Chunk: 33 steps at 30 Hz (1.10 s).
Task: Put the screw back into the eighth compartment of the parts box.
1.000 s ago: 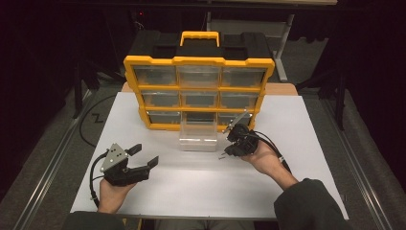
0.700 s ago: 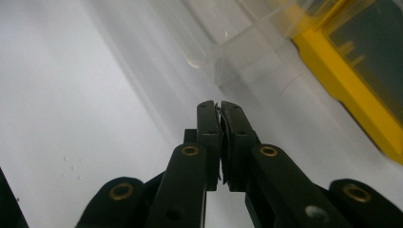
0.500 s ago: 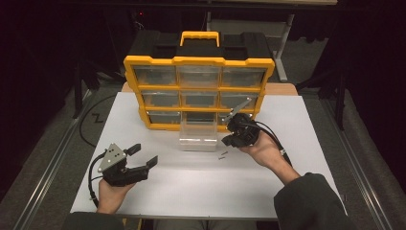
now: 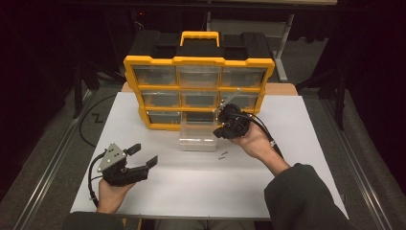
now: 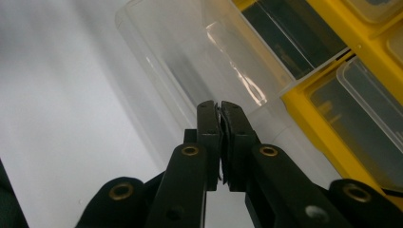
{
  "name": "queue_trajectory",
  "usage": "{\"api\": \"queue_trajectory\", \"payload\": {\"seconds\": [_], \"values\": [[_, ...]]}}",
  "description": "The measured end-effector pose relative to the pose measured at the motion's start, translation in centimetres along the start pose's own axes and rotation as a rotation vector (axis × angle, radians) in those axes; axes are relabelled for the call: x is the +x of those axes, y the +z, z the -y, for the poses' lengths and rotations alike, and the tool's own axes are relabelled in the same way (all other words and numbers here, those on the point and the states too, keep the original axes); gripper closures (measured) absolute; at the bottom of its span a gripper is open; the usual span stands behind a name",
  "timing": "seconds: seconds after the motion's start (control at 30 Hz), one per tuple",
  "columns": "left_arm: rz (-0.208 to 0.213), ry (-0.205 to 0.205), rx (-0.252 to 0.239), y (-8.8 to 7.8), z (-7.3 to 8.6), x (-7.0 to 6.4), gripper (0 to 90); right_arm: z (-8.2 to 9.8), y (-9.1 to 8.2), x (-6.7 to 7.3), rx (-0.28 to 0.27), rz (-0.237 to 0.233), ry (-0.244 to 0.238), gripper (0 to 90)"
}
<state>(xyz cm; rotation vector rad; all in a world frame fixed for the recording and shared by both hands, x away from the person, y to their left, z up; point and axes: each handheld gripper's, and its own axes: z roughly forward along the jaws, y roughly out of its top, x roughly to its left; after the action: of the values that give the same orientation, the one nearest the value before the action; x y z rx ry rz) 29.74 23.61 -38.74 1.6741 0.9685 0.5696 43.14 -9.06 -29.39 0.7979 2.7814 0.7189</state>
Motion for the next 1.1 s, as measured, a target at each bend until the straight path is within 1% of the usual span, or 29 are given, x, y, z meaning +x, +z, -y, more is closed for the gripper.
{"api": "queue_trajectory", "payload": {"seconds": [0.13,0.27,0.3,0.43,0.47,0.53,0.57,0.67,0.73,0.77,0.8,0.87,0.9,0.93,1.0,1.03,1.07,1.1], "values": [[0.002,-0.001,-0.003,0.0,0.0,0.0,23.1,-0.6,0.6,-0.2,0.010,0.001,0.016,89.5],[0.002,-0.004,-0.001,0.0,0.0,0.0,23.1,-1.0,1.1,-0.2,0.015,0.008,0.007,89.5],[0.002,-0.003,0.000,0.1,0.0,0.0,23.1,-1.2,1.5,-0.2,0.017,0.015,0.009,89.5],[0.002,-0.001,-0.001,0.0,0.0,0.0,23.1,-1.5,1.9,-0.2,0.019,0.012,0.008,89.5],[0.001,0.000,0.001,0.0,0.0,0.0,23.1,-1.6,2.0,-0.2,0.024,0.004,0.009,89.4],[0.001,0.001,0.002,0.0,0.0,0.0,23.1,-1.8,2.2,0.0,0.033,0.013,0.003,89.4],[0.002,0.000,0.002,0.0,0.0,0.0,23.1,-1.9,2.4,0.0,0.035,0.005,-0.001,89.2],[0.001,0.000,0.004,0.0,0.0,0.1,23.1,-1.9,2.7,-0.1,0.044,0.005,0.002,88.7],[0.001,0.000,0.003,0.0,0.0,0.1,23.1,-2.0,2.7,-0.1,0.049,0.004,0.006,88.7],[0.001,0.000,0.002,0.0,0.0,0.1,23.1,-2.0,2.8,0.0,0.048,0.010,0.013,85.9],[0.001,0.000,0.001,0.0,0.0,0.1,23.1,-1.9,2.7,0.0,0.042,0.013,0.005,84.8],[0.001,-0.001,0.002,0.0,0.0,0.1,23.1,-2.0,2.6,0.1,0.040,0.015,0.005,84.4],[0.001,-0.001,0.002,0.0,0.0,0.1,23.1,-2.0,2.5,0.2,0.036,0.016,0.007,83.8],[0.001,0.000,0.003,0.0,0.0,0.1,23.1,-2.0,2.4,0.2,0.033,0.018,-0.001,83.5],[0.002,0.001,0.003,0.0,0.0,0.0,23.1,-1.9,2.0,0.1,0.024,0.020,0.010,83.1],[0.001,0.001,0.002,0.0,0.0,0.0,23.2,-1.8,1.9,0.0,0.013,0.014,0.012,82.8],[0.001,-0.001,0.001,-0.1,0.0,0.1,23.2,-1.8,1.9,0.0,0.013,0.014,0.012,82.8],[0.001,-0.003,-0.002,-0.1,0.0,0.1,23.2,-1.7,1.7,0.0,0.014,0.023,0.014,82.1]]}}
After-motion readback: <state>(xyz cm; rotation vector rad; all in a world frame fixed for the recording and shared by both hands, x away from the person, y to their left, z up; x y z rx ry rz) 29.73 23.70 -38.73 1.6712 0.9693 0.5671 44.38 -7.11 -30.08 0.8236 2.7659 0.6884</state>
